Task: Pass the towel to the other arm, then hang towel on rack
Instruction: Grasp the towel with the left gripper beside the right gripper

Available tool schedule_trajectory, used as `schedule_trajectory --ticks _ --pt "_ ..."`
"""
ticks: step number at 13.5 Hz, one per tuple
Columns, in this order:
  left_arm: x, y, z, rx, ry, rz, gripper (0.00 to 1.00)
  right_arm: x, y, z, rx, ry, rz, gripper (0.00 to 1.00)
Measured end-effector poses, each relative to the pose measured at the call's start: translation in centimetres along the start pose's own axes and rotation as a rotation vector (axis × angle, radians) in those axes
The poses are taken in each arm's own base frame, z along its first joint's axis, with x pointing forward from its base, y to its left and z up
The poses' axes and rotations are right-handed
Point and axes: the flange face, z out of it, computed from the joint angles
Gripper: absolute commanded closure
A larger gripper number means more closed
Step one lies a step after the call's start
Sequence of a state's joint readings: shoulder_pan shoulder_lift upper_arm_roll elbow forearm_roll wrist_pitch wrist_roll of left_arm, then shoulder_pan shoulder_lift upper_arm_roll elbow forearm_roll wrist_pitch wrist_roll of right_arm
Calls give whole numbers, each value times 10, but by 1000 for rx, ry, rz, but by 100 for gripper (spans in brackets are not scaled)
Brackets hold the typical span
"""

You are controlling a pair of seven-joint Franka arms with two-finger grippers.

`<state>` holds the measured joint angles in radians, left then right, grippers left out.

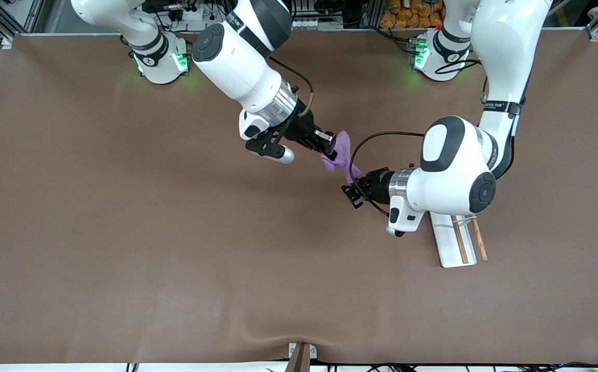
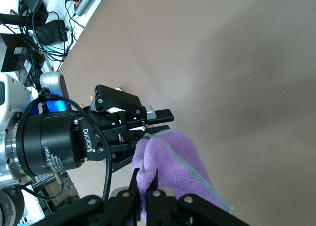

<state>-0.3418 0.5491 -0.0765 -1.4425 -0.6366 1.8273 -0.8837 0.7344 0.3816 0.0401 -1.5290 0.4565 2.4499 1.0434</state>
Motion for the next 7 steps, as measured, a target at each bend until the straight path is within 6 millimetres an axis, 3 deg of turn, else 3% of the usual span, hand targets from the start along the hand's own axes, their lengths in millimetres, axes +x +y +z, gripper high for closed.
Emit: schedule_trajectory --ticks 2,7 --pt "0 0 0 3 -3 -1 100 0 0 0 0 0 0 100" --pt "0 -1 0 5 -4 -2 100 0 0 0 1 1 0 100"
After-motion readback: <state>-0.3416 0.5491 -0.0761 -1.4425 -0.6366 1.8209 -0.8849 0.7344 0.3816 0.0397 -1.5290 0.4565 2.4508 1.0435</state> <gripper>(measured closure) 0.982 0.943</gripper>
